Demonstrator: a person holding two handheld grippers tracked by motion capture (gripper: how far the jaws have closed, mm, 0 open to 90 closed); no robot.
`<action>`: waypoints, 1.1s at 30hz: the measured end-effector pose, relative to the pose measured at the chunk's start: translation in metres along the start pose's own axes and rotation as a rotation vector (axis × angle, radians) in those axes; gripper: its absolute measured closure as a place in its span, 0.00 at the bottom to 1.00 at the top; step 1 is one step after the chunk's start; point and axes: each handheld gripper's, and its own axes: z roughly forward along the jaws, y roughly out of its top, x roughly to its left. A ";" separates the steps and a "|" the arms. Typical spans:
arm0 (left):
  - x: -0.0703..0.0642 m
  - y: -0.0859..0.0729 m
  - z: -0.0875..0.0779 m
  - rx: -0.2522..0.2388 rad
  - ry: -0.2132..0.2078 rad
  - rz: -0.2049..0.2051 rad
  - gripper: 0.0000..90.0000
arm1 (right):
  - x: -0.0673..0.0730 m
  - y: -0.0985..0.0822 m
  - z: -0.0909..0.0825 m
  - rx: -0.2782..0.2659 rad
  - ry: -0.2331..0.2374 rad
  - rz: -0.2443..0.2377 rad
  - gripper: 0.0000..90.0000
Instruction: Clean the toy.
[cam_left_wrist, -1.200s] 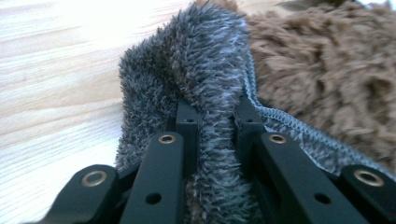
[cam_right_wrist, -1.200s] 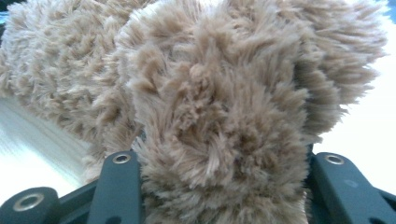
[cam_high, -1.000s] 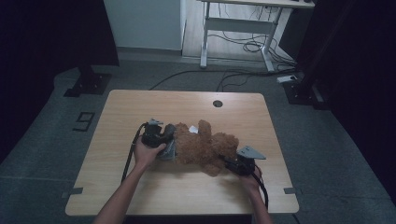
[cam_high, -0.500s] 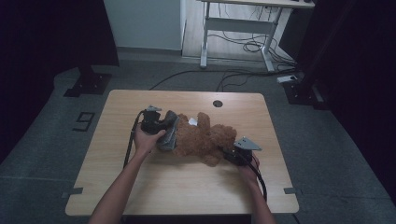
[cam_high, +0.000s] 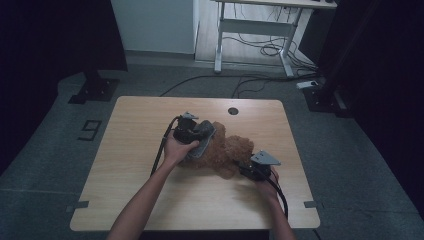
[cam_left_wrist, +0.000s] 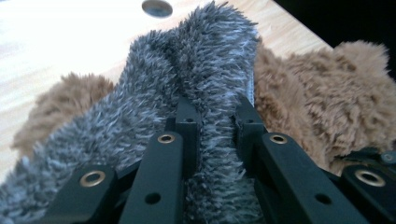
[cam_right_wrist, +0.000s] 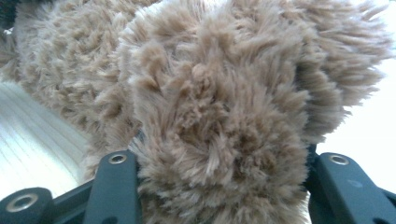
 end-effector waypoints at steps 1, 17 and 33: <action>0.000 -0.001 0.000 0.008 -0.002 0.003 0.85 | 0.000 0.000 0.000 0.001 0.002 -0.001 0.49; -0.016 -0.048 -0.020 -0.038 -0.024 0.032 0.87 | -0.007 0.029 -0.033 -0.064 0.036 0.151 0.14; -0.024 -0.073 -0.038 -0.065 -0.057 0.059 0.87 | -0.005 0.035 -0.018 0.027 0.138 0.188 0.27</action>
